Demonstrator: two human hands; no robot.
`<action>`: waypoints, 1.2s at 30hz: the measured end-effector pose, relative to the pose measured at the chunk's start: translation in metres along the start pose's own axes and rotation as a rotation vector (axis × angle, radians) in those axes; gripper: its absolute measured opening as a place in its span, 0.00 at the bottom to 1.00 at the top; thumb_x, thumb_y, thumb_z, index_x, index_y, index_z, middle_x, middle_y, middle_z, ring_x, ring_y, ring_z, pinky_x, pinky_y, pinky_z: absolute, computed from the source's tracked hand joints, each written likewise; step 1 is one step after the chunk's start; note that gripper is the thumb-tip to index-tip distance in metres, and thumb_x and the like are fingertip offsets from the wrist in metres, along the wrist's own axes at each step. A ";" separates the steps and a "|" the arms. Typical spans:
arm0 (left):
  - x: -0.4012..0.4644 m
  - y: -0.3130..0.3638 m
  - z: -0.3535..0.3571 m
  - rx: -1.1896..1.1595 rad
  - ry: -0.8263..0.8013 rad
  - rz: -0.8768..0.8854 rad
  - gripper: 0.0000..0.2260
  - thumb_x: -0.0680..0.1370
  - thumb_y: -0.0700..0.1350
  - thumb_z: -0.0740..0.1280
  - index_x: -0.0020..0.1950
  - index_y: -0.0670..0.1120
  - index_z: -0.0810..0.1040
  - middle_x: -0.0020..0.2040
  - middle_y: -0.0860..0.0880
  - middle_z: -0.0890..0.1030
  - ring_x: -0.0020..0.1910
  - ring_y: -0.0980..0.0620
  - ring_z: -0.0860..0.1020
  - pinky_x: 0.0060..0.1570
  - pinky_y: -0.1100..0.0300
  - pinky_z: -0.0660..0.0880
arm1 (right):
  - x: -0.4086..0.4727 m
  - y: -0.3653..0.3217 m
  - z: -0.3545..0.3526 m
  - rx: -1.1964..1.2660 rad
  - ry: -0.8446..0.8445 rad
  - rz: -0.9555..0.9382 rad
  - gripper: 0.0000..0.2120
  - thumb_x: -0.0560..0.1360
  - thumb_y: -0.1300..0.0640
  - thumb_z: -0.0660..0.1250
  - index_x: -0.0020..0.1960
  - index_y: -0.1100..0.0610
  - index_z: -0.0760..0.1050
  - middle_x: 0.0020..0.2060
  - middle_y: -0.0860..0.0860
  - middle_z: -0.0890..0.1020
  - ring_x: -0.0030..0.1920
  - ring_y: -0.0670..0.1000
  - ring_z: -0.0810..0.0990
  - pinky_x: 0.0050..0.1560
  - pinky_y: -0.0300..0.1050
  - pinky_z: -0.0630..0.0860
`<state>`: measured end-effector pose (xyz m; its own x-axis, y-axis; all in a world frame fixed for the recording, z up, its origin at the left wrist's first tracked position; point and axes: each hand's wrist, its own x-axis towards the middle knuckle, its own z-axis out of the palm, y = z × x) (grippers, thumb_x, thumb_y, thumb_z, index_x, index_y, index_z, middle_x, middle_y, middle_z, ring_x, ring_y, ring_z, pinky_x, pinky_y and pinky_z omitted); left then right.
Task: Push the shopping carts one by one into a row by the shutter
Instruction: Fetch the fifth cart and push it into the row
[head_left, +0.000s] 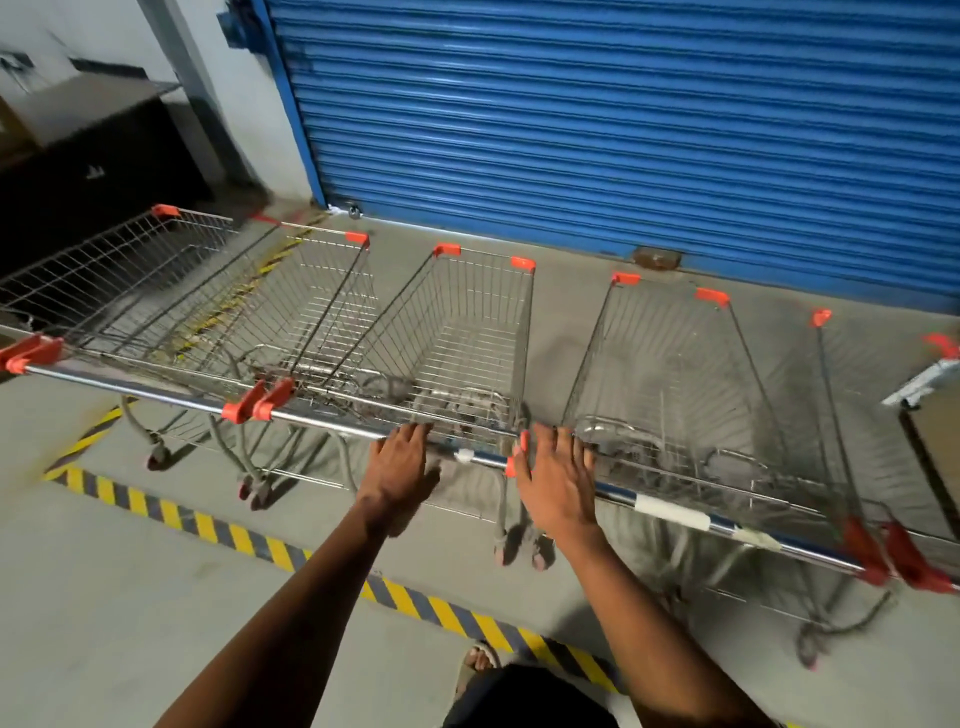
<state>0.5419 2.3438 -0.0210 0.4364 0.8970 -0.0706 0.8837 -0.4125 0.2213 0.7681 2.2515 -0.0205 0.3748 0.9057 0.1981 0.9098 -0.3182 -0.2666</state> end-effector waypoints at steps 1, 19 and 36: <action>0.007 -0.009 -0.001 0.010 -0.013 0.009 0.28 0.77 0.57 0.68 0.74 0.49 0.68 0.67 0.48 0.75 0.66 0.44 0.74 0.64 0.45 0.67 | 0.003 -0.008 0.004 0.010 -0.002 -0.011 0.24 0.83 0.39 0.53 0.69 0.52 0.73 0.60 0.57 0.77 0.61 0.59 0.75 0.64 0.58 0.70; 0.059 -0.074 0.032 0.031 0.034 0.301 0.14 0.71 0.62 0.69 0.48 0.54 0.77 0.44 0.55 0.79 0.46 0.46 0.78 0.47 0.47 0.71 | 0.015 -0.089 0.055 -0.146 -0.204 -0.160 0.30 0.80 0.31 0.48 0.65 0.51 0.75 0.55 0.53 0.84 0.55 0.58 0.83 0.58 0.58 0.76; 0.056 -0.054 0.034 -0.070 -0.024 0.349 0.18 0.77 0.67 0.64 0.58 0.55 0.76 0.53 0.54 0.77 0.55 0.48 0.74 0.57 0.46 0.66 | 0.014 -0.079 0.027 -0.243 -0.295 -0.150 0.29 0.82 0.28 0.49 0.63 0.49 0.75 0.59 0.50 0.83 0.62 0.56 0.80 0.69 0.58 0.62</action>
<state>0.5243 2.4114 -0.0701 0.7145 0.6996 -0.0021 0.6674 -0.6806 0.3022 0.6965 2.2966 -0.0219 0.1996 0.9773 -0.0710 0.9794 -0.2013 -0.0181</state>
